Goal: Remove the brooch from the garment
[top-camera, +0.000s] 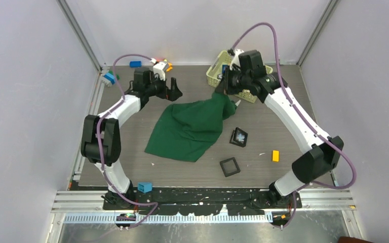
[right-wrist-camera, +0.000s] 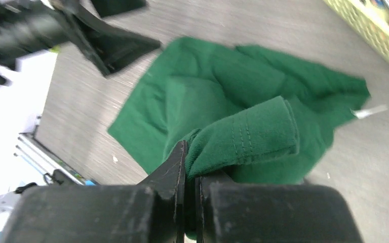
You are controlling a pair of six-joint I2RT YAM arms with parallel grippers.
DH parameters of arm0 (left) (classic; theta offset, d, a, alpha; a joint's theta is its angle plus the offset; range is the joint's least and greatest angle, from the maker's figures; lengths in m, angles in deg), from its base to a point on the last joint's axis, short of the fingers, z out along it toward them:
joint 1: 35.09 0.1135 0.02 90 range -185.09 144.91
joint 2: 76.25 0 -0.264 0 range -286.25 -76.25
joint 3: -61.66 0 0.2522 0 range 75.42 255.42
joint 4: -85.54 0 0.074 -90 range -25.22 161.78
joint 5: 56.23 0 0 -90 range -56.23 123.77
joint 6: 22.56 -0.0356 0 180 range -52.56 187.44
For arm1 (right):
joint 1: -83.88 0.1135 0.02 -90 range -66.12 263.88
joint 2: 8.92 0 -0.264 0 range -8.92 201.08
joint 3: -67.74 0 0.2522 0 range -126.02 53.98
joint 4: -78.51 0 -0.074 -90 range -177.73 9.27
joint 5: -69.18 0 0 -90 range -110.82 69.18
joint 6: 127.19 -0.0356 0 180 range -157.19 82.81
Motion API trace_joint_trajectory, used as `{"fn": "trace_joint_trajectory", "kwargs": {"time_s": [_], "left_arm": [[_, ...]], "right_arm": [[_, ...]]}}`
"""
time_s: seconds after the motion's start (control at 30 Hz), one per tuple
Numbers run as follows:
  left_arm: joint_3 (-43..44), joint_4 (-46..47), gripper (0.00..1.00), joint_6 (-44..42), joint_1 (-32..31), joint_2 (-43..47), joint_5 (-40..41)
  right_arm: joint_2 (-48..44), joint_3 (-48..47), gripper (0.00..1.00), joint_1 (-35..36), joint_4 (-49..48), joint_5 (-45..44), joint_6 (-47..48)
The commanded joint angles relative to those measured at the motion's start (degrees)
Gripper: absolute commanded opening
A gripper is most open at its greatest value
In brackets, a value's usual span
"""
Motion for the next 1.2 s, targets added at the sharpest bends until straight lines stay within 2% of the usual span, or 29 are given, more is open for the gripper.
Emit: {"fn": "trace_joint_trajectory", "kwargs": {"time_s": [0.0,0.13,0.27,0.37,0.47,0.53,0.67,0.77,0.93,1.07,1.17], "left_arm": [[9.33,-19.71,1.0,-13.33,-2.98,-3.56,8.14],[12.83,-24.94,1.0,-15.15,-3.75,-7.78,6.33],[18.42,-33.7,1.0,-16.44,-7.18,-12.14,11.37],[24.95,-40.81,0.99,-15.32,-8.53,-16.26,15.23],[27.39,-44.18,0.93,-14.83,-9.22,-18.51,16.7],[27.61,-44.48,0.9,-15.2,-9.72,-19.36,18.2],[28.6,-44.48,0.89,-13.47,-9.85,-21.61,23.45],[28.47,-41.38,0.92,-11.07,-9.85,-21.45,26.47],[27.85,-34.81,0.89,-9.19,-11.05,-21.53,27.77],[35.24,-42.79,0.89,-9.63,-11.54,-27.92,33.01],[37.46,-45.67,0.89,-8.67,-11.52,-30.29,35.27]], "right_arm": [[-7.37,10.56,0.01,-0.59,0.42,-9.69,-3.07],[-13.98,22.21,0.0,-0.71,-3.15,-11.77,-5.56],[-18.56,33.15,0.0,-0.71,-6.66,-10.16,-8.69],[-20.13,37.54,0.0,-0.71,-8.19,-7.09,-10.21],[-20.55,41.08,0.0,-0.72,-9.65,-5.99,-11.22],[-20.68,41.99,0.0,-0.71,-10.08,-5.61,-11.39],[-20.88,42.08,0.0,-0.71,-10.38,-5.99,-11.05],[-20.99,41.71,0.0,-0.71,-10.38,-6.23,-10.52],[-20.97,41.58,0.0,-0.72,-10.41,-6.72,-9.77],[-21.18,41.78,0.0,-0.71,-10.41,-6.48,-9.57],[-21.61,42.15,0.0,-0.71,-10.48,-6.63,-9.56]]}}
